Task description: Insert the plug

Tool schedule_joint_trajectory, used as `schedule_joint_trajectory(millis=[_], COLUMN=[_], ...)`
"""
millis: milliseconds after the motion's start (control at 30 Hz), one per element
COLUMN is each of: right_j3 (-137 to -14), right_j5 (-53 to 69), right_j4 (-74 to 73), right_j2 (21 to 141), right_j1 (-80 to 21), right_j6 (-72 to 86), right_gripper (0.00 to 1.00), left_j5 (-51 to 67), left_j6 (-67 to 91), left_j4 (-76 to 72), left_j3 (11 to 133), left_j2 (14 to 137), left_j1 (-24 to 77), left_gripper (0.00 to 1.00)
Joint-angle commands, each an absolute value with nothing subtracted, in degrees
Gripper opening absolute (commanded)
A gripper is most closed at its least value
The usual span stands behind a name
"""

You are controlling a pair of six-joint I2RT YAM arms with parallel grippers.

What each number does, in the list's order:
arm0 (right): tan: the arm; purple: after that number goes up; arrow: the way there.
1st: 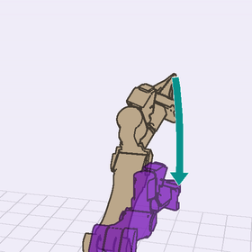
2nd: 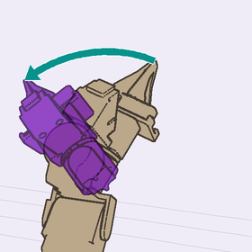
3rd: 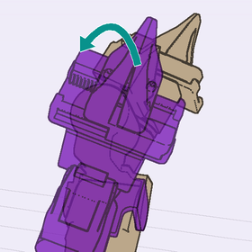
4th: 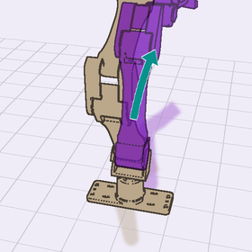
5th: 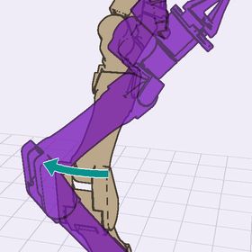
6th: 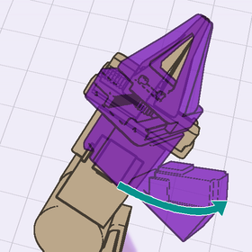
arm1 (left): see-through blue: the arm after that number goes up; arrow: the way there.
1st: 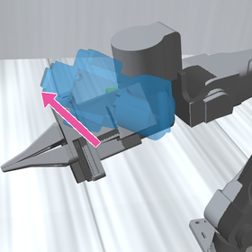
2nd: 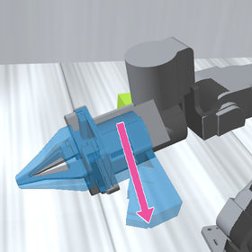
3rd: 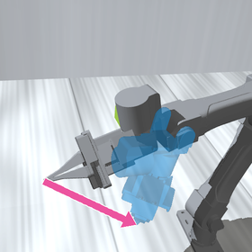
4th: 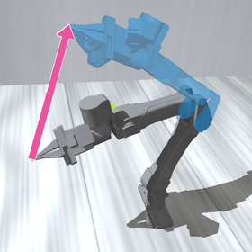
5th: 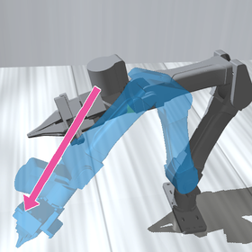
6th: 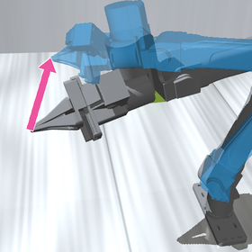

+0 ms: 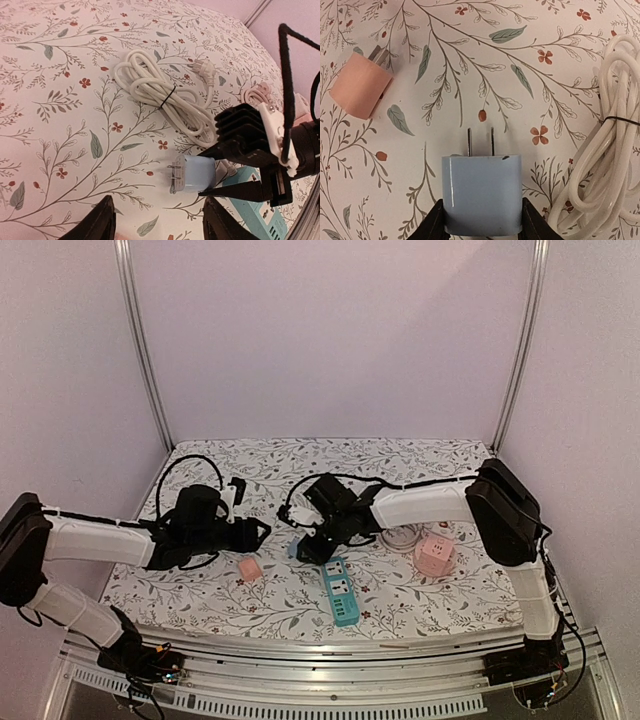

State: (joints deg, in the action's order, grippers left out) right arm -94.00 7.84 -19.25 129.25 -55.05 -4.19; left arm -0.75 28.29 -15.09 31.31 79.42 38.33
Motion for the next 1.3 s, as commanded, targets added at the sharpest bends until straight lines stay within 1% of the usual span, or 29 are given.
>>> schedule_joint_trajectory(millis=[0, 200, 267, 333, 400, 500, 633, 767, 867, 967, 1267], right_j3=[-90.84, -85.70, -83.03, -80.36, -77.65, -73.19, -67.48, -63.05, -60.67, -59.42, -58.61], right_j5=[6.08, 4.15, 2.79, 1.36, 1.00, 0.80, -2.26, -3.03, -2.88, -3.52, -6.59], right_j4=[-18.37, -17.82, -17.22, -16.60, -15.77, -13.98, -12.20, -10.02, -8.06, -7.05, -6.37], right_j2=[121.03, 112.53, 109.45, 106.95, 104.02, 99.80, 94.82, 89.96, 87.09, 84.99, 82.89], right_j1=[-55.42, -55.41, -55.37, -55.39, -55.37, -55.56, -55.88, -56.69, -58.12, -59.23, -60.89], right_j6=[-5.83, -7.70, -8.12, -8.33, -8.28, -7.55, -7.04, -7.48, -8.97, -10.28, -11.31], right_gripper=[0.14, 0.12, 0.11, 0.10, 0.08, 0.08, 0.08, 0.08, 0.08, 0.08, 0.09], left_j5=[-2.78, -2.64, -2.00, -0.65, 2.53, 6.40, 9.46, 16.16, 22.94, 26.97, 31.45], left_j6=[27.61, 26.96, 26.73, 26.51, 26.20, 25.81, 27.47, 29.94, 31.95, 33.54, 38.46], left_j4=[-13.81, -13.57, -13.88, -15.07, -16.98, -19.91, -21.26, -21.65, -24.95, -26.86, -27.55], left_j3=[30.06, 29.24, 28.89, 28.37, 27.70, 27.37, 28.61, 31.74, 32.92, 34.53, 38.91], left_j2=[77.20, 74.86, 74.08, 73.33, 72.52, 72.33, 73.50, 76.44, 78.35, 79.54, 80.26], left_j1=[37.79, 37.88, 37.97, 38.18, 38.51, 39.01, 39.20, 39.60, 40.81, 42.28, 45.48], left_gripper=[0.62, 0.73, 0.78, 0.86, 0.89, 0.90, 0.90, 0.79, 0.76, 0.73, 0.67])
